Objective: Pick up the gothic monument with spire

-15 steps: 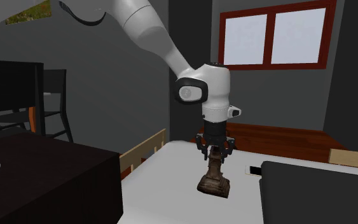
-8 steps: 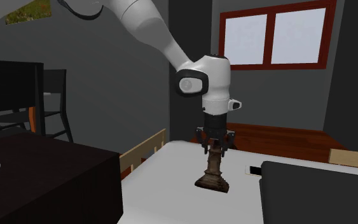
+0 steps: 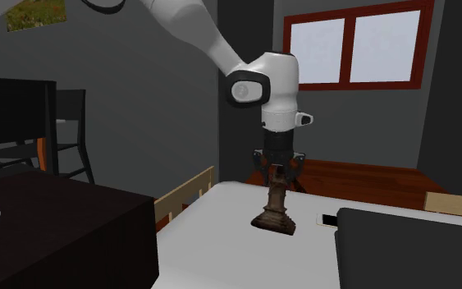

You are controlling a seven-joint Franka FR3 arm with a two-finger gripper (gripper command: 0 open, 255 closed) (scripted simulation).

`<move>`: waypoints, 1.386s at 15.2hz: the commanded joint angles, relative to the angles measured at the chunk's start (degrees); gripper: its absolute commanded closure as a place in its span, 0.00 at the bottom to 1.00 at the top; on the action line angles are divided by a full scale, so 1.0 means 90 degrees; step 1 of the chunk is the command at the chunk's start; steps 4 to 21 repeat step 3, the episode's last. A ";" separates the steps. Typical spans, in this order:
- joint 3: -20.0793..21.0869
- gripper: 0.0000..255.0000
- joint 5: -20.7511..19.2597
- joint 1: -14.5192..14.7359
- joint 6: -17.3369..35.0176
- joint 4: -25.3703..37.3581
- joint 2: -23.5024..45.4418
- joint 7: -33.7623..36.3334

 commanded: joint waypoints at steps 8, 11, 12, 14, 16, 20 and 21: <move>-0.0074 1.00 -0.0075 0.0065 -0.0088 -0.0056 -0.0147 0.0073; -0.0074 1.00 -0.0075 0.0065 -0.0088 -0.0056 -0.0147 0.0073; -0.0074 1.00 -0.0075 0.0065 -0.0088 -0.0056 -0.0147 0.0073; -0.0074 1.00 -0.0075 0.0065 -0.0088 -0.0056 -0.0147 0.0073; -0.0074 1.00 -0.0075 0.0065 -0.0088 -0.0056 -0.0147 0.0073; -0.0074 1.00 -0.0075 0.0065 -0.0088 -0.0056 -0.0147 0.0073; -0.0074 1.00 -0.0075 0.0065 -0.0088 -0.0056 -0.0147 0.0073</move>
